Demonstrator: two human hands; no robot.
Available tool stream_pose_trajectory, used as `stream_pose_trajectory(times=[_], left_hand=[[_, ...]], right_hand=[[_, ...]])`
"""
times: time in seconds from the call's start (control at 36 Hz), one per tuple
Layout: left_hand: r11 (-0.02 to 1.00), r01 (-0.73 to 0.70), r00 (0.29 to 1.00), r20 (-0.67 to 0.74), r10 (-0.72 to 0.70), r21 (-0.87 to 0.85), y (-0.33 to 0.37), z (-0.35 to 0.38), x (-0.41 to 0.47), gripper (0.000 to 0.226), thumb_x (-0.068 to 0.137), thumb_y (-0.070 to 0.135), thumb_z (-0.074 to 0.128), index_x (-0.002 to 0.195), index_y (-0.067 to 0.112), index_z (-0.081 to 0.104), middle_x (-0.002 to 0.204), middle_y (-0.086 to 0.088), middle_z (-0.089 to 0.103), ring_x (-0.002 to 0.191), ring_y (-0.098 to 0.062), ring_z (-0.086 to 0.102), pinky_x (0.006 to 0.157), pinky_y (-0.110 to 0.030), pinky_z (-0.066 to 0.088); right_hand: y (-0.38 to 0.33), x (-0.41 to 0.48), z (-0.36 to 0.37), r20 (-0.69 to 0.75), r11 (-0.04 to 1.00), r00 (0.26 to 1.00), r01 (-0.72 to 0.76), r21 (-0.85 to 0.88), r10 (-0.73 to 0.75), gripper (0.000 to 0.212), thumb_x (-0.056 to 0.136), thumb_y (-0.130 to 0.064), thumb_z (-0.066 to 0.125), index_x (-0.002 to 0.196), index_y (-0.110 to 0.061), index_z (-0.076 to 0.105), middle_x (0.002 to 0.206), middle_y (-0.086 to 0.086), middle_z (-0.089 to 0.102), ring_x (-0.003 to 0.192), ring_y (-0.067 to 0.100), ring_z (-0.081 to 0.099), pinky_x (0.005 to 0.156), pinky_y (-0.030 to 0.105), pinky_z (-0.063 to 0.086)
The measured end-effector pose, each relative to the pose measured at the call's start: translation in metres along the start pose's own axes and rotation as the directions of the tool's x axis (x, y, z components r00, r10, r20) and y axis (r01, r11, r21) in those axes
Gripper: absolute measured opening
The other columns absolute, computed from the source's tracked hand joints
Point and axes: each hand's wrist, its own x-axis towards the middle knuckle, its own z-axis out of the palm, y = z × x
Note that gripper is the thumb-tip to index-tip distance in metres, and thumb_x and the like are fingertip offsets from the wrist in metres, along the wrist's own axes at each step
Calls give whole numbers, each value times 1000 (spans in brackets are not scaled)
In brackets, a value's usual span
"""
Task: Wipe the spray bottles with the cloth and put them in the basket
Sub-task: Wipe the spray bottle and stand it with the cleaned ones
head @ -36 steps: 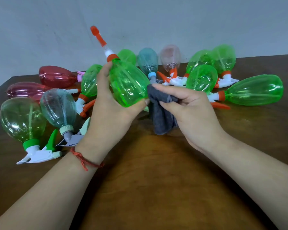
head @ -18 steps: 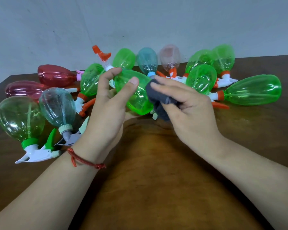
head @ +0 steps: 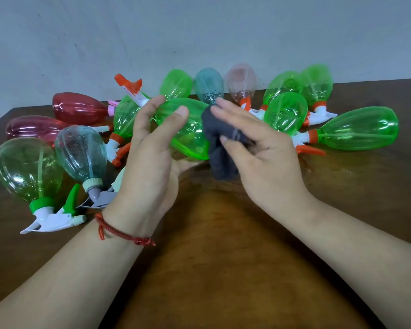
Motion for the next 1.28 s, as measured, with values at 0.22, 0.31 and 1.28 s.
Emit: stream_pose_trajectory(times=[0.22,0.31,1.28], left_hand=[[977,-203,979,36,202,61,-7,1,-4,53,102,17,72,149,24,48,144,-19,62,126,-39,69,99,-69,57],[904,-375,927,99,362,207,-10,-1,-6,59,101,13,74,151,17,44,145,-17,57,129,-41,65,104,-68,55],[716,-582,801,426,421,387,-9,-14,6,70,100,-2,69,160,5,34,161,-27,38,147,-39,48,115,-55,50]], right_hand=[[-11,2,9,79,616,813,-496,612,576,24,108,-6,54,124,-9,71,128,19,72,122,31,70,102,51,57],[-12,3,9,152,482,755,-545,686,638,26,109,-5,50,123,-10,71,125,15,75,114,26,73,96,45,61],[-1,10,-8,469,55,589,-659,750,658,40,107,-16,46,134,4,67,139,20,67,132,34,63,118,57,44]])
